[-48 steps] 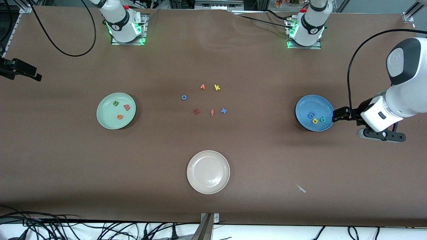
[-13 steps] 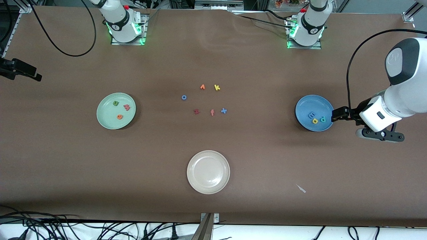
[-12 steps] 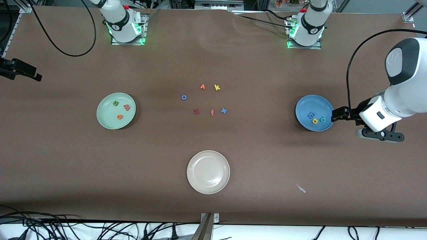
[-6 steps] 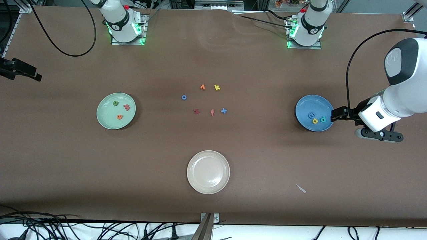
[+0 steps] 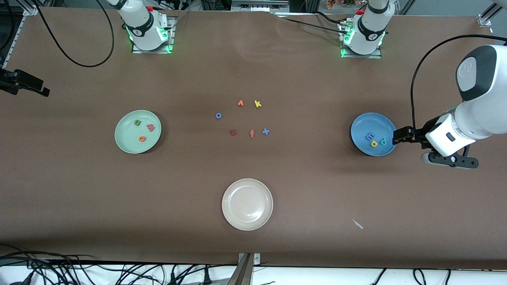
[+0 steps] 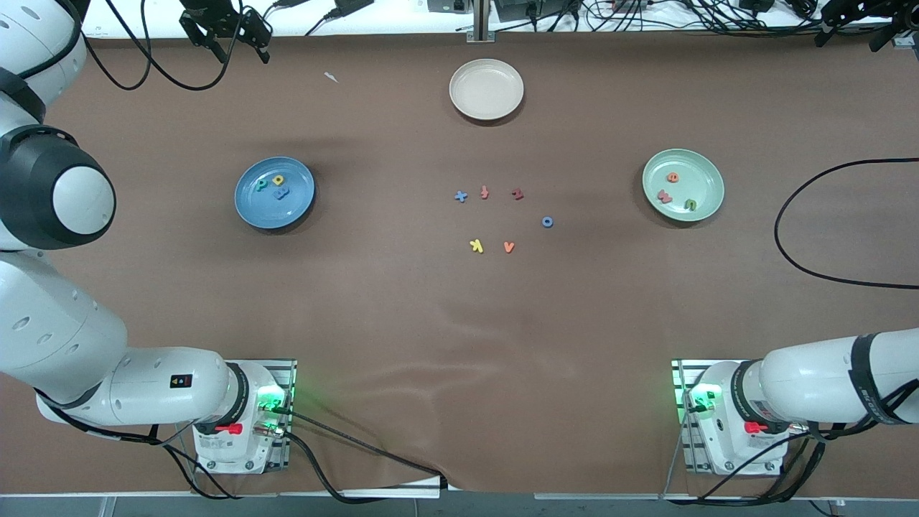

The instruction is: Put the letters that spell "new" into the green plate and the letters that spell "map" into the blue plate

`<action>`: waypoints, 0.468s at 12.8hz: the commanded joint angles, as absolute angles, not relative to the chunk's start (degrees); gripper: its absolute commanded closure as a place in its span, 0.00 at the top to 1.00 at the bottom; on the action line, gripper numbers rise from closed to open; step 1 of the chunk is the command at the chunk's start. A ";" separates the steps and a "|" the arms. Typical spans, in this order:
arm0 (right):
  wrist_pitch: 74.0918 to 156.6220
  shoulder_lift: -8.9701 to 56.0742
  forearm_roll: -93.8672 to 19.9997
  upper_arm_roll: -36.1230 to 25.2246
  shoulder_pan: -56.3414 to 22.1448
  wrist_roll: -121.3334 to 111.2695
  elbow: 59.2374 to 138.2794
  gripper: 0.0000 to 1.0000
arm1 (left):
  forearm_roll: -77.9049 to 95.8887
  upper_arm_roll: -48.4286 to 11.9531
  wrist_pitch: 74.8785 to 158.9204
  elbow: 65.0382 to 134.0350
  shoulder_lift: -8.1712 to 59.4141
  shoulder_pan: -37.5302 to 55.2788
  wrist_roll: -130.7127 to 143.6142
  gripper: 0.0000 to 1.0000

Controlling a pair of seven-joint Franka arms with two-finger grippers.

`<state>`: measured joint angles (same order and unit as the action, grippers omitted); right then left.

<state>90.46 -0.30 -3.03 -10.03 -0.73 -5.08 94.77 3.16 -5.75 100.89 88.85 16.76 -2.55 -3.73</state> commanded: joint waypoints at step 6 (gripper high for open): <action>90.09 0.09 -3.96 -9.76 -0.53 -5.62 93.78 1.00 | 4.57 -5.45 100.55 89.74 15.91 -2.29 -5.01 1.00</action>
<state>90.46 -0.30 -3.05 -9.97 -0.75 -5.08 94.77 3.16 -5.78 100.89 88.85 16.76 -2.47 -3.73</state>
